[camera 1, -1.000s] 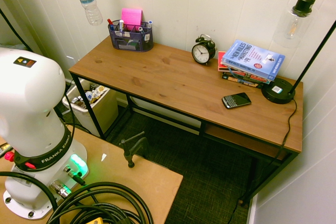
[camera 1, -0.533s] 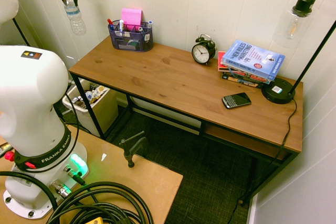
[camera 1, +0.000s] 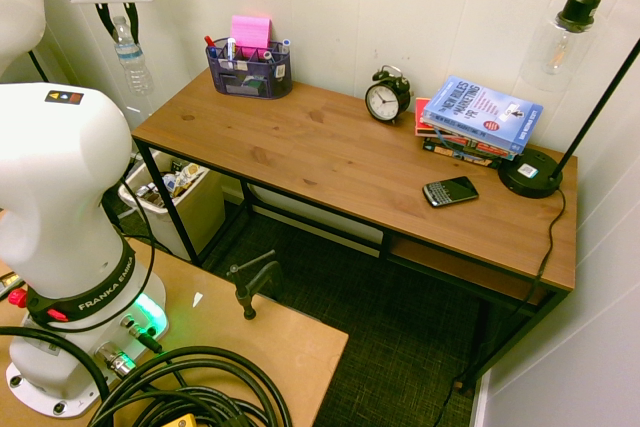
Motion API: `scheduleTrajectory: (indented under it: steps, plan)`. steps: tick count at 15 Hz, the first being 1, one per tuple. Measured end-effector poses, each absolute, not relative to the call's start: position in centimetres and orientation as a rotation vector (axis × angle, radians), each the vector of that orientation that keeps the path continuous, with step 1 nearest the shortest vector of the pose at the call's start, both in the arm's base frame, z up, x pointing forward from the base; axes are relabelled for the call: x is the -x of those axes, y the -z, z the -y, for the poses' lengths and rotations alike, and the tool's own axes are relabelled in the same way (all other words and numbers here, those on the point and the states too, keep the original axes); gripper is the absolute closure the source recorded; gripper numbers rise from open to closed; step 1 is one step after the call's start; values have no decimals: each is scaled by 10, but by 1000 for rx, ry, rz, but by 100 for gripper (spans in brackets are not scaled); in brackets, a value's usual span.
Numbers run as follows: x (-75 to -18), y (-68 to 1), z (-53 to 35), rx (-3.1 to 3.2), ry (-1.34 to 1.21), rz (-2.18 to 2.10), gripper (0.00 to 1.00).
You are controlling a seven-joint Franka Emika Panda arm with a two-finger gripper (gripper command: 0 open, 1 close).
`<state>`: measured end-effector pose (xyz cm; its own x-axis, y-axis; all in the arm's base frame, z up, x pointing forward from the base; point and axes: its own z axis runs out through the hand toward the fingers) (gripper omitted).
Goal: Throw the bottle in the trash bin
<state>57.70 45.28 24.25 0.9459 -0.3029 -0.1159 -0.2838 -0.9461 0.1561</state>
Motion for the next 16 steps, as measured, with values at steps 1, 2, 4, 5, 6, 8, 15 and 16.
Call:
scheduleTrajectory:
  steps: [1, 2, 4, 5, 6, 8, 15, 16]
  plan:
    - [-577, -222, -453, -2951, 232, 438, 100]
    - [-577, -203, -454, -2945, 250, 428, 100]
    - [-573, -176, -464, -2946, 279, 406, 100]
    - [-570, -167, -471, -2951, 291, 395, 100]
    - [-567, -161, -477, -2954, 297, 387, 0]
    - [-564, -155, -485, -2956, 315, 384, 0]
    - [-572, -162, -489, -2964, 329, 399, 0]
    - [-573, -164, -489, -2967, 325, 402, 0]
